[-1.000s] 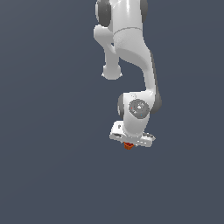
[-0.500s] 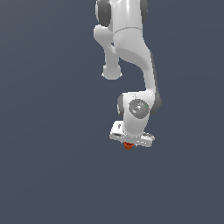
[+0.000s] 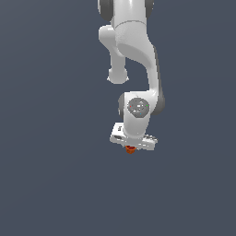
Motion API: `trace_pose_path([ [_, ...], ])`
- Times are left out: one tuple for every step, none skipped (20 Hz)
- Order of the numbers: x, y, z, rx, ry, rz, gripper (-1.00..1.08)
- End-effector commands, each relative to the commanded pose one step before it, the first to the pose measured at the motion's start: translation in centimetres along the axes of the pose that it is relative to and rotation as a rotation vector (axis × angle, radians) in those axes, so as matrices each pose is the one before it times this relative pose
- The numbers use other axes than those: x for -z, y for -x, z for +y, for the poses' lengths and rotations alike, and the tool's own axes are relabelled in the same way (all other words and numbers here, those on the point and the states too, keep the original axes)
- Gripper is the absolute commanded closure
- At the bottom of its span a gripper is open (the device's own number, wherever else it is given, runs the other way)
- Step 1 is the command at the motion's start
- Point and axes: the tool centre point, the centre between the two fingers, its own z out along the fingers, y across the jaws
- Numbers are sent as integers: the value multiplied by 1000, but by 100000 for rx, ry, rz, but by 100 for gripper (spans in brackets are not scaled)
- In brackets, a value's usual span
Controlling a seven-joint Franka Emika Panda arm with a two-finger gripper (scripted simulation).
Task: Pick up the object and move it to a goal position.
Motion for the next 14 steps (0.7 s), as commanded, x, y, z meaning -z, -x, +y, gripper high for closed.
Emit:
trace_pose_path([
  [922, 316, 1431, -93, -33, 171, 108],
  [414, 186, 686, 0, 0, 0, 108],
  [452, 202, 749, 0, 0, 0, 108],
  [492, 219, 814, 0, 0, 0, 108],
  [534, 235, 882, 0, 0, 0, 108],
  [563, 244, 977, -33, -48, -37, 108],
  [610, 264, 1005, 0, 0, 0, 108],
  [609, 261, 1000, 0, 0, 0, 108],
  [605, 256, 992, 0, 0, 0, 108],
  [600, 250, 983, 0, 0, 0, 108],
  [600, 241, 990, -20, -66, -3, 108],
  [585, 237, 953, 0, 0, 0, 108],
  [573, 229, 932, 0, 0, 0, 108],
  [560, 220, 909, 0, 0, 0, 108],
])
